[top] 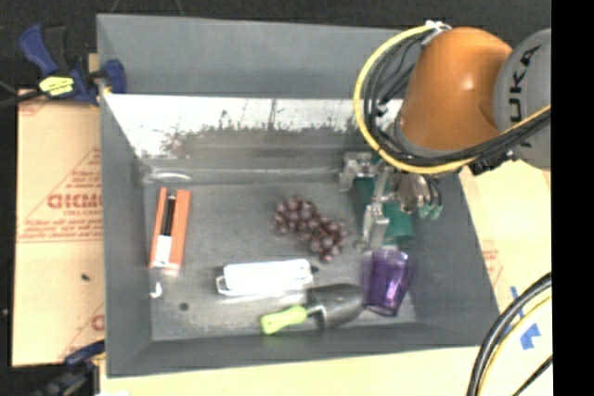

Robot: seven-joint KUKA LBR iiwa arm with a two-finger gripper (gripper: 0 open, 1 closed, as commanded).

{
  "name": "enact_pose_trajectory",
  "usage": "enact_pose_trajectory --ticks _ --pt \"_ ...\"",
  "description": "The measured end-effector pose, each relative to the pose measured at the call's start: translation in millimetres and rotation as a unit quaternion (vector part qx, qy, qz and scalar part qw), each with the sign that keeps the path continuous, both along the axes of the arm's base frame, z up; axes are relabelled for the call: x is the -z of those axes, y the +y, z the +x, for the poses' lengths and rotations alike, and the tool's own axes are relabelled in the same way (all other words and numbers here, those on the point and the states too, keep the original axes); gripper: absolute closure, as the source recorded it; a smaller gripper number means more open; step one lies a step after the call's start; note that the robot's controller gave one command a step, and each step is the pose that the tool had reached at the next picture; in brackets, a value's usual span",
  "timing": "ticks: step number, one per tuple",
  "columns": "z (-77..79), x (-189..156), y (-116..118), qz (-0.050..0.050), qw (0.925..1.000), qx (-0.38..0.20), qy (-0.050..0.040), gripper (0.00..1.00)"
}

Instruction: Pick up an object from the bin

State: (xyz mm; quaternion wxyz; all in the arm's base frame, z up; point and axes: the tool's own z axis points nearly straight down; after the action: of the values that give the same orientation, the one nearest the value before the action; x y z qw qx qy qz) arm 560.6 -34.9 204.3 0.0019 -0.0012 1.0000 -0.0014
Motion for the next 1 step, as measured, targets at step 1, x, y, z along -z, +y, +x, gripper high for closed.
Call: enact_pose_trajectory --ticks 1 --pt "0.0 0.0 0.0 0.0 1.0 0.0 0.0 0.0"
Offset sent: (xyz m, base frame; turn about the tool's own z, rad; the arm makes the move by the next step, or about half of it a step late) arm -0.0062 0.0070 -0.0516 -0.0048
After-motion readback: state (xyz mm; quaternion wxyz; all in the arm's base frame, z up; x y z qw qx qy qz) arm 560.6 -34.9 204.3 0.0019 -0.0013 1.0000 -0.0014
